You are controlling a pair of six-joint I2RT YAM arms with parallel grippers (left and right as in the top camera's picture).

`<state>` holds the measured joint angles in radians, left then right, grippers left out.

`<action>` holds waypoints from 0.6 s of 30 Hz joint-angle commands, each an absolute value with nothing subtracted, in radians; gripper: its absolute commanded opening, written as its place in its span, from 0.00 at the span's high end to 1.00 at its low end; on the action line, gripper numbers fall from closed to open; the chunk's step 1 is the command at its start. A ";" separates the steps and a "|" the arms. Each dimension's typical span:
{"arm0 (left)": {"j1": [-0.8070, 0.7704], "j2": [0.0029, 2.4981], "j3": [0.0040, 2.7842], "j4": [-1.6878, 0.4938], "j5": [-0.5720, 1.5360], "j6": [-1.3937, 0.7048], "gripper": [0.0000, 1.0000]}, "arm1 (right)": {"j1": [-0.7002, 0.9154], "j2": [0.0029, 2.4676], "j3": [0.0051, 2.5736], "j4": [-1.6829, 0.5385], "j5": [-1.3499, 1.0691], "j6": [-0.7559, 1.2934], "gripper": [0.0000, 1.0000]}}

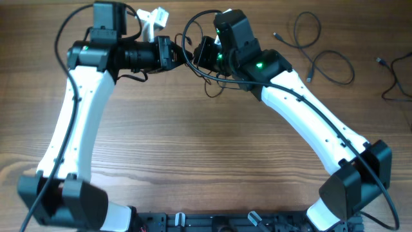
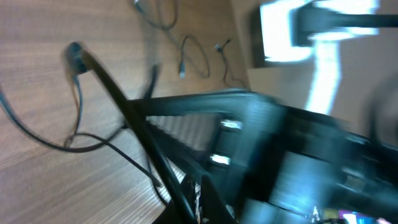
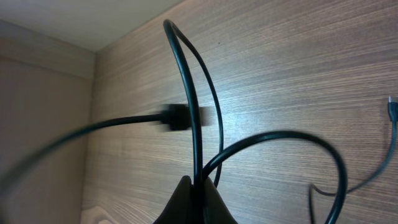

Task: Untangle cables
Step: 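Carry the cable to the upper right with the right gripper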

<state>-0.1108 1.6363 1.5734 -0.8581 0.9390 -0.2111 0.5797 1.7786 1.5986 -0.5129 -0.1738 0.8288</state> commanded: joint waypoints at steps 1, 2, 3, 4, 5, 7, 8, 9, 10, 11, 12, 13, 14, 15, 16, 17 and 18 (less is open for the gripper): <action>-0.100 1.578 1.575 -0.846 0.935 -0.187 0.96 | 0.581 1.810 1.595 -0.519 -0.119 0.812 0.96; -0.096 1.573 1.575 -0.853 0.920 -0.187 0.96 | 0.580 1.810 1.595 -0.526 -0.089 0.812 0.96; -0.093 1.571 1.575 -0.862 0.901 -0.187 0.96 | 0.579 1.810 1.595 -0.530 -0.068 0.812 0.96; -0.091 1.571 1.575 -0.877 0.867 -0.187 0.96 | 0.576 1.810 1.595 -0.532 -0.059 0.812 0.96; -0.091 1.571 1.575 -0.894 0.820 -0.187 0.96 | 0.570 1.810 1.595 -0.532 -0.060 0.812 0.96; -0.091 1.571 1.575 -0.938 0.717 -0.187 0.96 | 0.561 1.810 1.595 -0.533 -0.060 0.812 0.96; -0.091 1.571 1.575 -0.961 0.669 -0.188 0.92 | 0.557 1.810 1.595 -0.532 -0.061 0.812 0.96; -0.091 1.571 1.575 -0.987 0.612 -0.191 0.83 | 0.556 1.810 1.595 -0.530 -0.065 0.812 0.96; -0.091 1.571 1.575 -1.013 0.555 -0.191 0.76 | 0.556 1.809 1.595 -0.523 -0.072 0.811 0.96; -0.091 1.571 1.575 -1.036 0.507 -0.191 0.69 | 0.556 1.808 1.595 -0.508 -0.088 0.809 0.96; -0.091 1.571 1.575 -1.054 0.469 -0.192 0.43 | 0.556 1.807 1.596 -0.493 -0.105 0.798 0.96; -0.091 1.573 1.575 -1.066 0.438 -0.197 0.19 | 0.556 1.806 1.596 -0.474 -0.132 0.775 0.96; -0.091 1.577 1.575 -1.082 0.385 -0.235 0.00 | 0.556 1.802 1.596 -0.447 -0.176 0.749 0.96; -0.091 1.586 1.575 -1.100 0.299 -0.310 0.00 | 0.556 1.797 1.596 -0.416 -0.235 0.712 0.96; -0.091 1.593 1.575 -1.105 0.261 -0.330 0.00 | 0.555 1.794 1.599 -0.394 -0.282 0.669 0.96; -0.091 1.600 1.575 -1.106 0.232 -0.347 0.00 | 0.554 1.791 1.604 -0.385 -0.313 0.647 0.96; -0.091 1.607 1.575 -1.108 0.207 -0.363 0.00 | 0.549 1.789 1.614 -0.385 -0.344 0.642 0.96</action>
